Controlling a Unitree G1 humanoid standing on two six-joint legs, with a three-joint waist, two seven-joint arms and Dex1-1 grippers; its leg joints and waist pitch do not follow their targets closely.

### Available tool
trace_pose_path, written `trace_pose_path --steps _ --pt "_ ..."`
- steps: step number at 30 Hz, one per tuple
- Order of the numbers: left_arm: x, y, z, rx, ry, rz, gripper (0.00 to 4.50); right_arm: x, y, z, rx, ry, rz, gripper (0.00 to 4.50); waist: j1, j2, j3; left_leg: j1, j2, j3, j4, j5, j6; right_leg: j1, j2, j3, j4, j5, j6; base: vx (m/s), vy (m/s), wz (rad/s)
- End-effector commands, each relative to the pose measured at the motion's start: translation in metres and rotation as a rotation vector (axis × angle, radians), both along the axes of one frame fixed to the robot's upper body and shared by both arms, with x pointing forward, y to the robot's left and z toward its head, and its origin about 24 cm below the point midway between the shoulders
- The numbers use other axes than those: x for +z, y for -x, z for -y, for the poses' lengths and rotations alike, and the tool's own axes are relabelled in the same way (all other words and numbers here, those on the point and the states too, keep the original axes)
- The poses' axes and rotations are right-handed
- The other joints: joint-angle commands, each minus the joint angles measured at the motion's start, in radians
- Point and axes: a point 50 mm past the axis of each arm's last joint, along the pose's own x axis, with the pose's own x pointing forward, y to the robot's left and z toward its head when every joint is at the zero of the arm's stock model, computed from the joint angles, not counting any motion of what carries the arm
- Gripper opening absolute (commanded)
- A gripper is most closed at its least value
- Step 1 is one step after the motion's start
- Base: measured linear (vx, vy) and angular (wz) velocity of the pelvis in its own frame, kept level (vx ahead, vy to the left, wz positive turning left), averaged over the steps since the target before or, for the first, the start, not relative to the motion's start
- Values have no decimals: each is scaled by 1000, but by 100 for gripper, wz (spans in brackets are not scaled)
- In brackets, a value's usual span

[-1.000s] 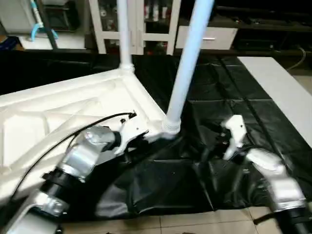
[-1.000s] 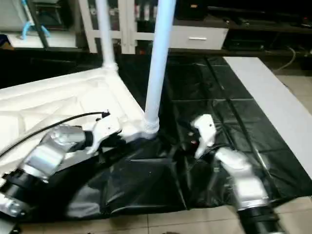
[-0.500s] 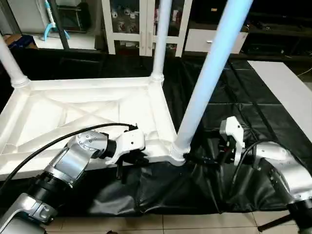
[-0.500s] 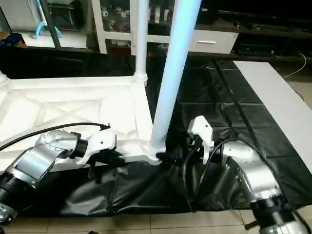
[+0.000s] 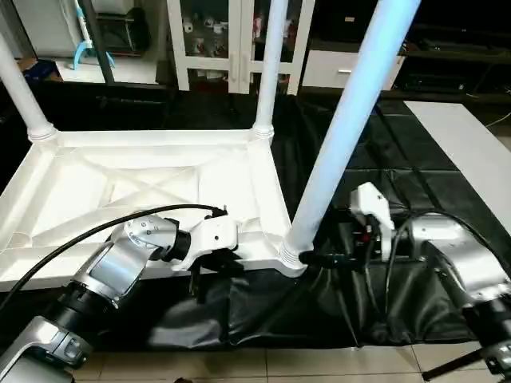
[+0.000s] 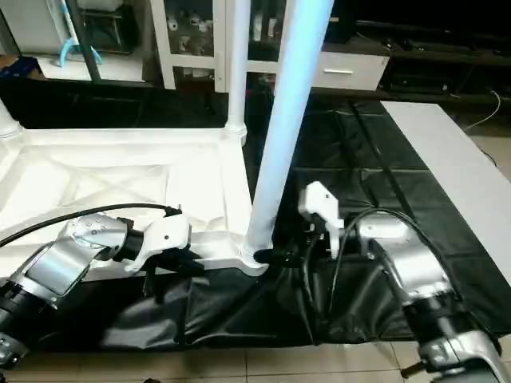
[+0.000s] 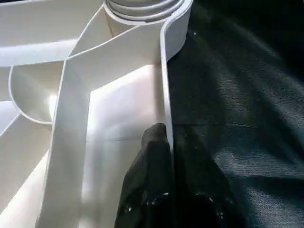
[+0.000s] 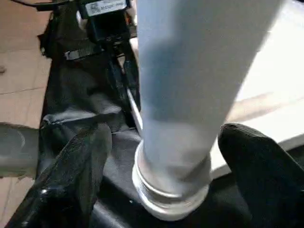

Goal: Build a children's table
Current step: Rotate leg to tighten

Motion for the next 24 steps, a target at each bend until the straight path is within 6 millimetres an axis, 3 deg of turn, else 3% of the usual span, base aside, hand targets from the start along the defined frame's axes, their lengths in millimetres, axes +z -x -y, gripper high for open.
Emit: trace_pose_path --steps 1,16,24 --pt "-5 4 5 -61 -33 -16 0 4 -4 0 23 23 18 345 -5 -2 -59 18 16 9 -72 -221 49 41 -26 24 -61 -177 -248 0 0 0" --pt "-6 5 5 -65 -41 -19 0 -1 -5 -7 89 4 -36 214 -6 -1 -60 18 16 7 -71 -225 48 42 -25 23 -58 -172 -255 0 0 0" --pt "-7 5 6 -67 -38 -22 0 -8 -4 -14 76 -20 -51 193 -8 1 -59 19 15 7 -72 -246 40 41 -26 23 -61 -201 -251 0 0 0"
